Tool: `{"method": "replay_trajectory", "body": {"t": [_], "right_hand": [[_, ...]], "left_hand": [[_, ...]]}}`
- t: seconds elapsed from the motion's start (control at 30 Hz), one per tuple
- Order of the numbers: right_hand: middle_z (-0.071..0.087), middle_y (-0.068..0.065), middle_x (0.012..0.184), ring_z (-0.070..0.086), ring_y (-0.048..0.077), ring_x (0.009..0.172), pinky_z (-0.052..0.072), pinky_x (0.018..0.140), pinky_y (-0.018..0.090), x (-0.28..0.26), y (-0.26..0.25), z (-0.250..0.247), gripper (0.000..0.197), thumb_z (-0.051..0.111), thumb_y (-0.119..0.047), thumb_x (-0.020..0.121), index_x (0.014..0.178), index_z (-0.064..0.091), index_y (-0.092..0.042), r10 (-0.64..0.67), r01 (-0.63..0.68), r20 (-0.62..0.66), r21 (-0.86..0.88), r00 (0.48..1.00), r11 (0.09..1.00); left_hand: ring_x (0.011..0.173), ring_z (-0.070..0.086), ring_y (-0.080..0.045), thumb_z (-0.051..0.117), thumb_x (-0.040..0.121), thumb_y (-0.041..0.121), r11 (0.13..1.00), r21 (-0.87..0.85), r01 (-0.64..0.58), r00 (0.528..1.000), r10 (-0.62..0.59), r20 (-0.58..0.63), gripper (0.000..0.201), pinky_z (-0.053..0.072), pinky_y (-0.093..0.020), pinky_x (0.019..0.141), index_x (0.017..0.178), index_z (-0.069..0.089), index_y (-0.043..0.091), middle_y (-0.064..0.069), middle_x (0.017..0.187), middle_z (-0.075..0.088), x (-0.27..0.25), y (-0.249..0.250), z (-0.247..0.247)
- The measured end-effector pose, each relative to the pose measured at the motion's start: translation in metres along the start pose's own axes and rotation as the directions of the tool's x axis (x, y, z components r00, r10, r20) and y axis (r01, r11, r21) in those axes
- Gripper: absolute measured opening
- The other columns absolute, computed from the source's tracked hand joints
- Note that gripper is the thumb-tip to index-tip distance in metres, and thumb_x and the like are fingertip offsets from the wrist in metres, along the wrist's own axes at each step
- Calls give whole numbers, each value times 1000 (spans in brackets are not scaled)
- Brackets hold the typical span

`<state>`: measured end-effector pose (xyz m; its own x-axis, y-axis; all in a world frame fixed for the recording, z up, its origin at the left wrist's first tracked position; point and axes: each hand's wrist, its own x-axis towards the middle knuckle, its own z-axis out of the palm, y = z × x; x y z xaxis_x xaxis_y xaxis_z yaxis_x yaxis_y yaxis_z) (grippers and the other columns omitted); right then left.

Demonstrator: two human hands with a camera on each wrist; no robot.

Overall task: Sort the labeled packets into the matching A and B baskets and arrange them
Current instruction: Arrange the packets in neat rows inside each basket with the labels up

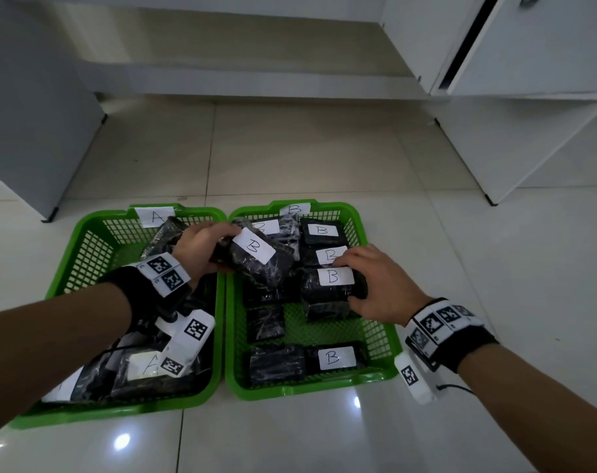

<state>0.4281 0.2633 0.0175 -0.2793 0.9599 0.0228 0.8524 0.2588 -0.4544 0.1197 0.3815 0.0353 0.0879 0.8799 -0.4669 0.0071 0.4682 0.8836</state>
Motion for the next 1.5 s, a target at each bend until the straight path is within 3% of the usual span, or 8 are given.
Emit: {"method": "replay_trajectory", "body": {"t": [0.3, 0.43, 0.57, 0.93, 1.03, 1.2, 1.3, 1.5], "right_hand": [[63, -7, 109, 54, 11, 103, 52, 87, 39, -10, -6, -6, 53, 78, -27, 65, 116, 66, -20, 41, -35, -40, 122, 998, 992], [60, -10, 103, 59, 11, 94, 55, 77, 37, -34, -22, -5, 42, 74, -28, 64, 103, 59, -24, 1, -11, 52, 196, 999, 981], [59, -8, 100, 58, 12, 91, 55, 75, 36, -50, -29, 4, 41, 69, -39, 65, 101, 58, -24, -53, 39, 212, 66, 976, 997], [55, -2, 103, 50, 17, 98, 49, 83, 39, -44, -22, 20, 48, 77, -34, 65, 110, 72, -18, -20, 94, 283, -248, 959, 964], [54, -4, 105, 50, 16, 99, 49, 83, 35, -41, -24, 16, 59, 80, -48, 65, 116, 70, -18, -29, 85, 235, -232, 972, 969], [48, -12, 124, 47, 3, 108, 52, 90, 29, -21, -47, -3, 73, 82, -52, 75, 135, 53, -21, 15, -17, -110, -17, 994, 1000], [34, -10, 149, 42, 9, 132, 41, 106, 26, -2, -68, 1, 93, 85, -51, 71, 148, 39, -25, 8, 1, -98, 83, 995, 997], [47, -4, 138, 43, 9, 129, 38, 109, 27, 9, -68, 14, 86, 87, -38, 69, 143, 49, -18, 14, 21, -162, 213, 987, 977]], "left_hand": [[109, 60, -39, 59, 89, 17, 995, -96, -18, 997, 12, -71, 16, 59, -43, 58, 101, 64, 8, -22, 126, 58, 2, 7, -2], [113, 58, -43, 67, 70, 29, 996, -84, 18, 1000, -19, -15, 40, 58, -44, 58, 102, 62, 5, -23, 129, 56, 0, 4, -7], [103, 62, -39, 63, 80, 25, 999, 38, 19, 999, -21, 45, 19, 58, -37, 55, 92, 62, 11, -19, 109, 63, -7, -4, 0], [110, 59, -45, 62, 80, 22, 1000, 24, 20, 995, -22, 95, 27, 57, -40, 52, 100, 61, 4, -28, 130, 55, -16, 0, 13], [104, 61, -39, 65, 79, 17, 996, 82, -34, 992, 23, 127, 21, 58, -38, 54, 97, 62, 7, -22, 120, 57, -22, 1, 13], [86, 65, -26, 61, 84, -5, 980, 168, -105, 972, 65, 226, 28, 54, -26, 51, 107, 61, 11, -14, 106, 66, -30, -6, 15], [88, 66, -27, 66, 81, -2, 984, 162, -77, 951, 24, 308, 25, 55, -29, 55, 103, 64, 11, -13, 104, 67, -35, -9, 17], [93, 67, -32, 61, 88, 9, 996, 35, 77, 921, -85, 381, 25, 61, -41, 64, 112, 58, 3, -18, 108, 65, -43, -10, 25]]}}
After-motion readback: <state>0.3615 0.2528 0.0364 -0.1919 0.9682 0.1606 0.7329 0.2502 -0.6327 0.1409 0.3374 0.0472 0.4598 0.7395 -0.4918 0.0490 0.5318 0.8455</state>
